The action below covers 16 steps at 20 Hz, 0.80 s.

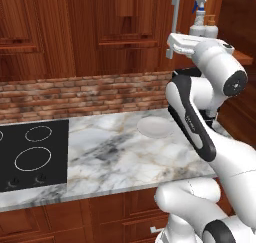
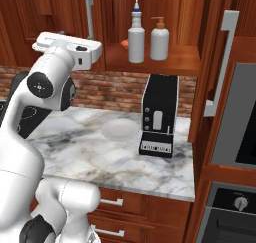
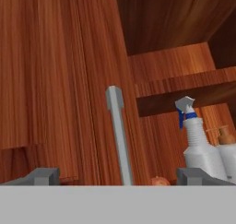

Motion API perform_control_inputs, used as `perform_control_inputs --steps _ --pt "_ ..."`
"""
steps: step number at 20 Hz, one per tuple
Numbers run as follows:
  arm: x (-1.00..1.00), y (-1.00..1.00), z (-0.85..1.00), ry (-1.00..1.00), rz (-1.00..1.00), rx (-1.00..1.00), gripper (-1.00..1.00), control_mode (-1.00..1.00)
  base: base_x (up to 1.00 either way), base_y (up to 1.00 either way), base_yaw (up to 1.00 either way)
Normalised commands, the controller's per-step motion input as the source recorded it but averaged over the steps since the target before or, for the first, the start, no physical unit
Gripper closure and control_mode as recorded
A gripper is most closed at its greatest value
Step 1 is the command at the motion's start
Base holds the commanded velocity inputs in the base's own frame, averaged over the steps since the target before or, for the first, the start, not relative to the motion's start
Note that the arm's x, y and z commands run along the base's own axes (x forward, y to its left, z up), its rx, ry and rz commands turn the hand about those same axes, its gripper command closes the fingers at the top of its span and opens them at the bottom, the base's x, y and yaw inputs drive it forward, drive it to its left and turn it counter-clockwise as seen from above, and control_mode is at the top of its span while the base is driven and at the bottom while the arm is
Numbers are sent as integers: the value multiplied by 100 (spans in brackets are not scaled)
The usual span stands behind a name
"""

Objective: Pick the spray and soap dispenser from the cabinet and place them on the counter.

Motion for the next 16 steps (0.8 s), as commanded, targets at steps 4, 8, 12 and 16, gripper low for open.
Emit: perform_control_inputs --steps 4,8,12,16 --pt "31 0 0 3 0 1 -100 -100 0 0 0" --pt "31 0 0 3 0 1 -100 -100 0 0 0" --pt "29 0 0 3 0 0 -100 -100 0 0 0" --pt "29 0 -2 3 0 0 -100 -100 0 0 0"
